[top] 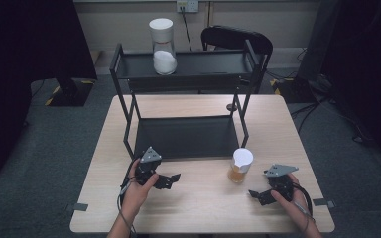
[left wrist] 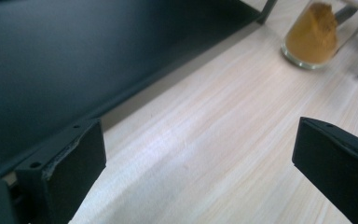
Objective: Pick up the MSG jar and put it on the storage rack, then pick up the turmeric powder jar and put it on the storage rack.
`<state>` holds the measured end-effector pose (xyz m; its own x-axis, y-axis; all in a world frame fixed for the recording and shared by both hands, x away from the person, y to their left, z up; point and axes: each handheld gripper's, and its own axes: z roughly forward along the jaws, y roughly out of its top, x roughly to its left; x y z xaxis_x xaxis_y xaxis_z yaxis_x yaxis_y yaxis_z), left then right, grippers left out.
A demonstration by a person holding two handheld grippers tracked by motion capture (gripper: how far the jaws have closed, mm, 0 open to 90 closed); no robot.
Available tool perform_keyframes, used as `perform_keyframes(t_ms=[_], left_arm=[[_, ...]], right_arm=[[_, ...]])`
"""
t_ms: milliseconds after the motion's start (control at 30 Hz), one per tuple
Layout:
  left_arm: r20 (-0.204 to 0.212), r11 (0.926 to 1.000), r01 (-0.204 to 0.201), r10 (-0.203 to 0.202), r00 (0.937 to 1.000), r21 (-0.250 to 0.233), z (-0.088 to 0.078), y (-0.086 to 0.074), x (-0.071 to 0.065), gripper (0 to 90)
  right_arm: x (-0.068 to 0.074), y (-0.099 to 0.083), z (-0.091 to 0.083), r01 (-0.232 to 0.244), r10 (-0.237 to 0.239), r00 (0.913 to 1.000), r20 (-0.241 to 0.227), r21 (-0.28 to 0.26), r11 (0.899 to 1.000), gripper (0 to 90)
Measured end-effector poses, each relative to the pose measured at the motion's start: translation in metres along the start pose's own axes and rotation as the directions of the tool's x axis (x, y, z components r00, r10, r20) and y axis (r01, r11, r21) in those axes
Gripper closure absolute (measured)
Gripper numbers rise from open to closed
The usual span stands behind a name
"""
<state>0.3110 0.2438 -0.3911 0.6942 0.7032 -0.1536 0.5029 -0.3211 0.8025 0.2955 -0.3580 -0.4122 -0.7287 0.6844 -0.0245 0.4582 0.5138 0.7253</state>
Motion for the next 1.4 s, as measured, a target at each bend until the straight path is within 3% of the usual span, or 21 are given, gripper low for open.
perform_keyframes(t_ms=[367, 467, 600, 767, 1400], left_arm=[[-0.043, 0.9962, -0.038, 0.042, 0.9982, 0.078, 0.008, -0.014, -0.009, 2.6], [-0.081, 0.9908, -0.064, 0.074, 0.994, 0.12, 0.011, -0.013, -0.017, 2.7], [-0.102, 0.9813, -0.098, 0.116, 0.988, 0.165, 0.017, -0.015, -0.024, 2.8], [-0.116, 0.9859, -0.099, 0.115, 0.9866, 0.135, 0.018, -0.023, -0.027, 0.1], [-0.108, 0.9859, -0.101, 0.116, 0.9874, 0.134, 0.017, -0.023, -0.025, 0.1]], right_arm=[[0.0, 0.0, 0.0, 0.0, 0.0, 1.0, 0.0, 0.0, 1.0, 0.0], [0.0, 0.0, 0.0, 0.0, 0.0, 1.0, 0.0, 0.0, 1.0, 0.0], [0.0, 0.0, 0.0, 0.0, 0.0, 1.0, 0.0, 0.0, 1.0, 0.0], [0.0, 0.0, 0.0, 0.0, 0.0, 1.0, 0.0, 0.0, 1.0, 0.0], [-0.001, 0.002, 0.0, 0.004, -0.004, 1.0, -0.004, 0.005, 1.0, 0.0]])
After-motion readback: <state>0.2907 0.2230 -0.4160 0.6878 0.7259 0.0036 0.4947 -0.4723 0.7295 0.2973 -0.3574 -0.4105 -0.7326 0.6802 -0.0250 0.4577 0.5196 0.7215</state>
